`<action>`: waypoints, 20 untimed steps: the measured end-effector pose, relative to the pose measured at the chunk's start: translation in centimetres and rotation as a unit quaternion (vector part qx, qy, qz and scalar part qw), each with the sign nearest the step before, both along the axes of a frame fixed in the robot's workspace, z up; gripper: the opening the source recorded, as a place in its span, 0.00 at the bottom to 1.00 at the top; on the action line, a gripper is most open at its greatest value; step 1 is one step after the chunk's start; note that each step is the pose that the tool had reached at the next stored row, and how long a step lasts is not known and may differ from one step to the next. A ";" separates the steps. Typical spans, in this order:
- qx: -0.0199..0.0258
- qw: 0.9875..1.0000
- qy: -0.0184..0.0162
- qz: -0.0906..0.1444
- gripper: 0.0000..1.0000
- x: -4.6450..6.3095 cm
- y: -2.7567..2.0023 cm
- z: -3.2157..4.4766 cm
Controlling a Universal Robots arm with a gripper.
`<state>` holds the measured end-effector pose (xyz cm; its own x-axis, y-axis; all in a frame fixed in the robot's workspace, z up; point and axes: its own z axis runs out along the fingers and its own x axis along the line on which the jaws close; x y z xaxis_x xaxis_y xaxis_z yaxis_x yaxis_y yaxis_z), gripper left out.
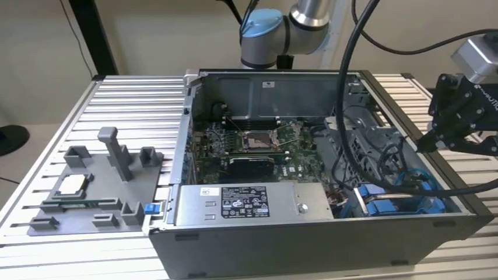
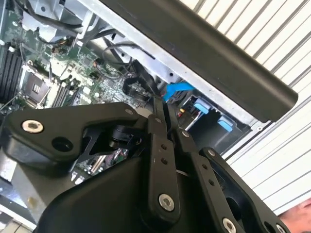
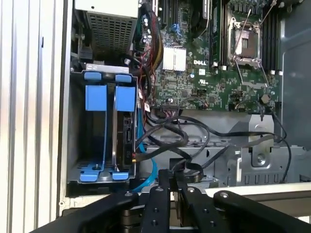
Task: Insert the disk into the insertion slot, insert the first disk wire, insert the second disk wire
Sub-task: 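Insert the second disk wire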
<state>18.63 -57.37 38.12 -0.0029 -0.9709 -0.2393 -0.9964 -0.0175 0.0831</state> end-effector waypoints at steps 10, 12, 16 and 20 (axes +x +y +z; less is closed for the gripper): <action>0.006 1.000 -0.004 0.000 0.00 -4.0 -0.13 0.41; 0.006 1.000 -0.005 0.000 0.00 -4.6 -0.44 0.43; 0.006 1.000 -0.006 0.000 0.00 -5.4 -1.75 0.42; 0.006 1.000 -0.007 0.000 0.00 -5.7 -3.40 0.42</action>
<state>12.96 -60.77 38.54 0.0004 -0.9679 -0.2515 -0.9974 -0.0185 0.0696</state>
